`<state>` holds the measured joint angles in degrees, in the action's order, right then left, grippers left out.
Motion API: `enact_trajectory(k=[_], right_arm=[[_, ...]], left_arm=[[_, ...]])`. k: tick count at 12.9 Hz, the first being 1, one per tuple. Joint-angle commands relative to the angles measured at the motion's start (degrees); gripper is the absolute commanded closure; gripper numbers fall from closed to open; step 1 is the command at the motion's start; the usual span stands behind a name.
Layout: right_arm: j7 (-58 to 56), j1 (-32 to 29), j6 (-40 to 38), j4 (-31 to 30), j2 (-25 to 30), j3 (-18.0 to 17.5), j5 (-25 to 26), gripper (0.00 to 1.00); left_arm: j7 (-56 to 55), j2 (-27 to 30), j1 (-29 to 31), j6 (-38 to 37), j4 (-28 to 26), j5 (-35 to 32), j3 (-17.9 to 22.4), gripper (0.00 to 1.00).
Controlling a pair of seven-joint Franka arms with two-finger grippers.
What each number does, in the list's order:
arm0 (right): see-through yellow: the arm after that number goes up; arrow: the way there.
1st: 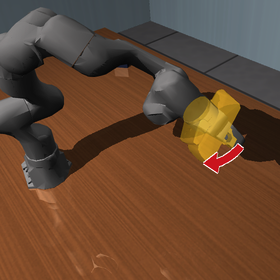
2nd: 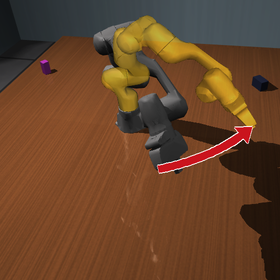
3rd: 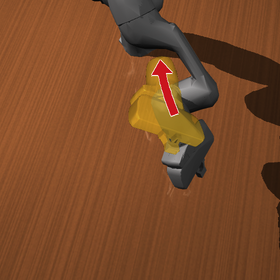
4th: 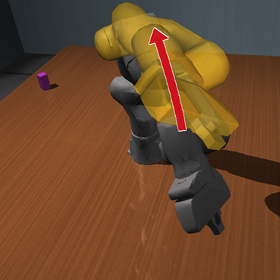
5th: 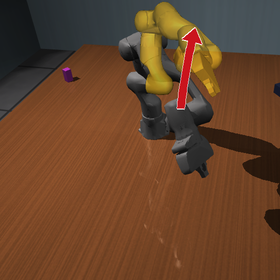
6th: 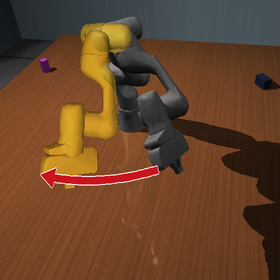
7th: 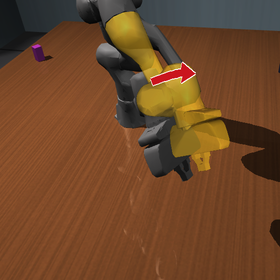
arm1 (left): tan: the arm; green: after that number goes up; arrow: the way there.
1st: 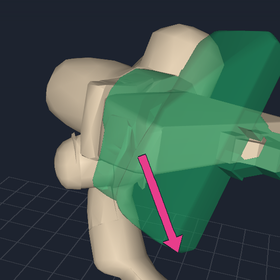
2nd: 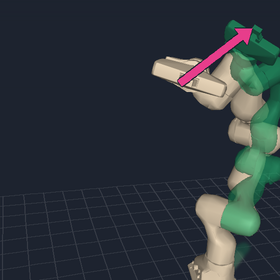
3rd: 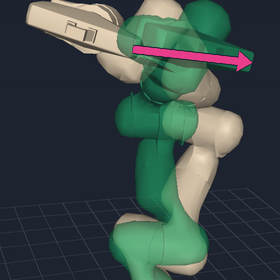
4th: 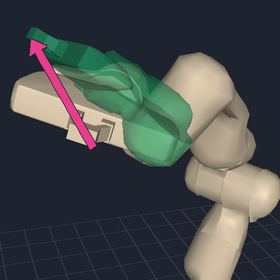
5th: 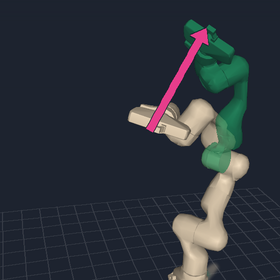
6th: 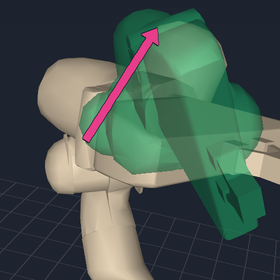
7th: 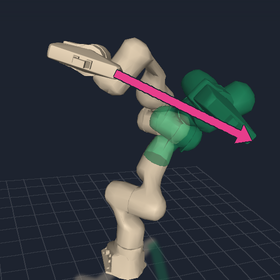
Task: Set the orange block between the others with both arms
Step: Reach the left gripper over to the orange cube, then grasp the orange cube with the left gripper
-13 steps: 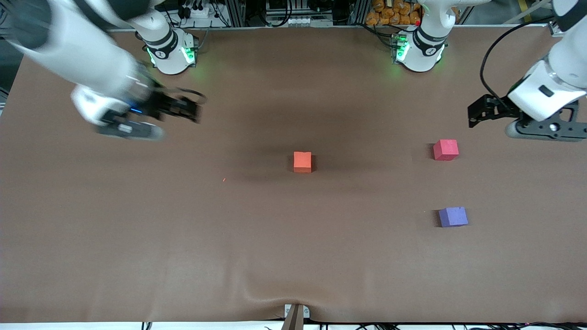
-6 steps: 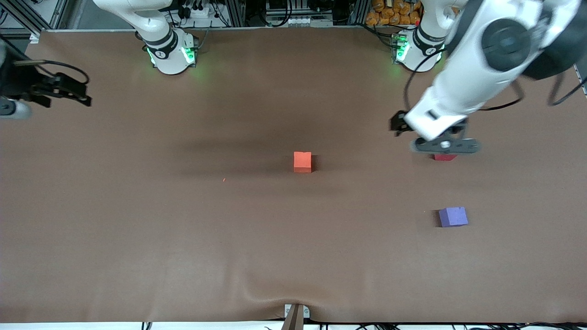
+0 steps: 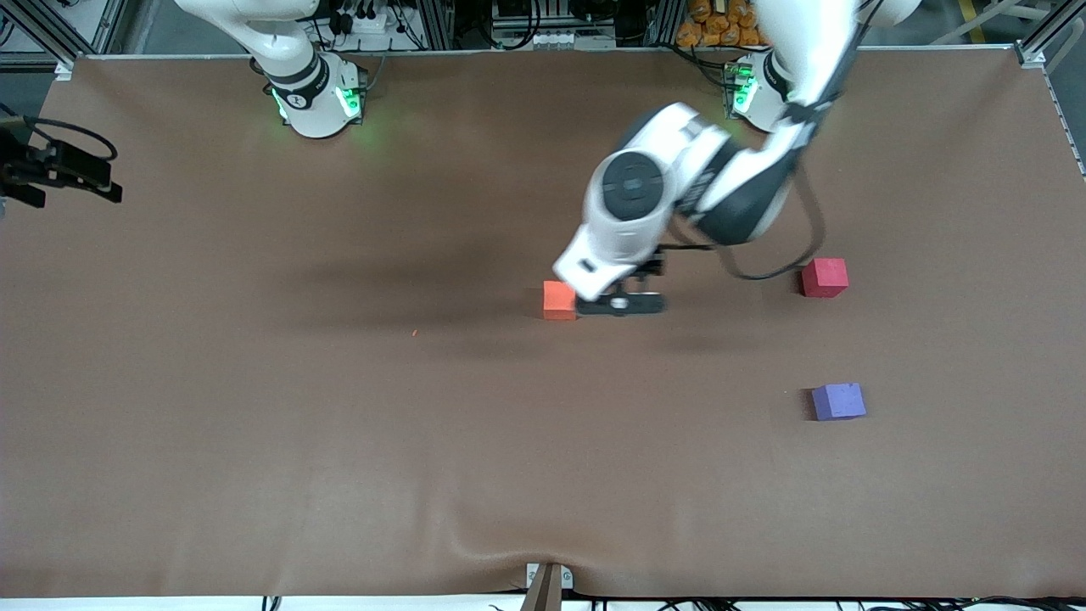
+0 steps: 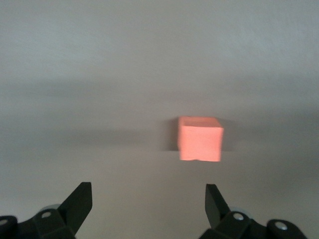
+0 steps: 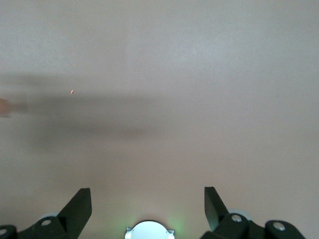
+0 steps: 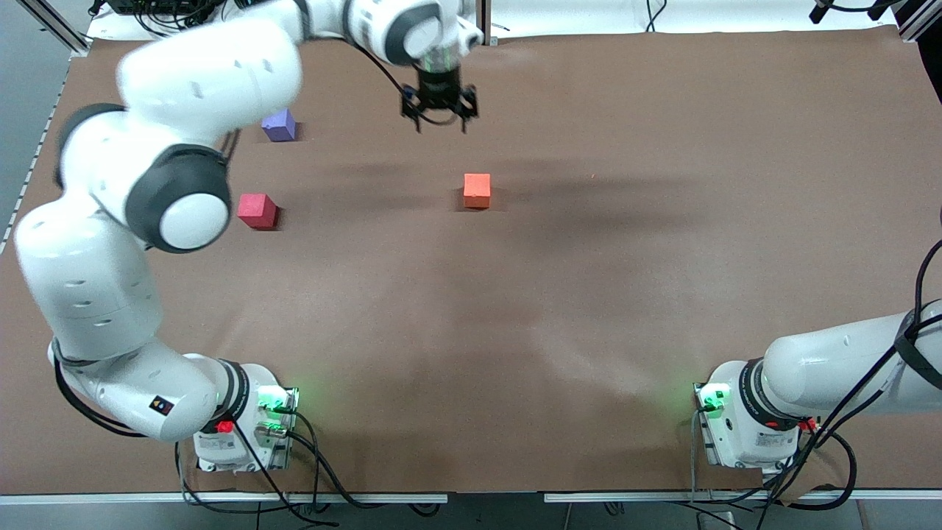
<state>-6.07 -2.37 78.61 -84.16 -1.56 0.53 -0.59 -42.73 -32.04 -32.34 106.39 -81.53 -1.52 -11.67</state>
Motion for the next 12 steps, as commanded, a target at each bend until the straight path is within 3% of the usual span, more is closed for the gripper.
enact_trajectory(k=[1, 7, 12], right_arm=[[-1.31, -0.88, 1.63, -1.98, 0.59, -1.14, 1.56, 0.0], [-1.4, -2.38, 1.2, -1.62, 0.77, 0.43, 1.39, 0.0], [-2.8, -1.06, 1.02, -1.8, 0.51, 1.67, 1.21, 0.0]], left_arm=[[-2.88, -4.77, -3.68, 3.81, 2.78, -1.29, 0.68, 0.0], [-3.68, -10.67, -8.61, 9.72, 2.43, -6.2, 1.65, 0.0], [-6.83, -13.14, -8.35, 12.17, 1.72, -7.97, 1.56, 0.0]])
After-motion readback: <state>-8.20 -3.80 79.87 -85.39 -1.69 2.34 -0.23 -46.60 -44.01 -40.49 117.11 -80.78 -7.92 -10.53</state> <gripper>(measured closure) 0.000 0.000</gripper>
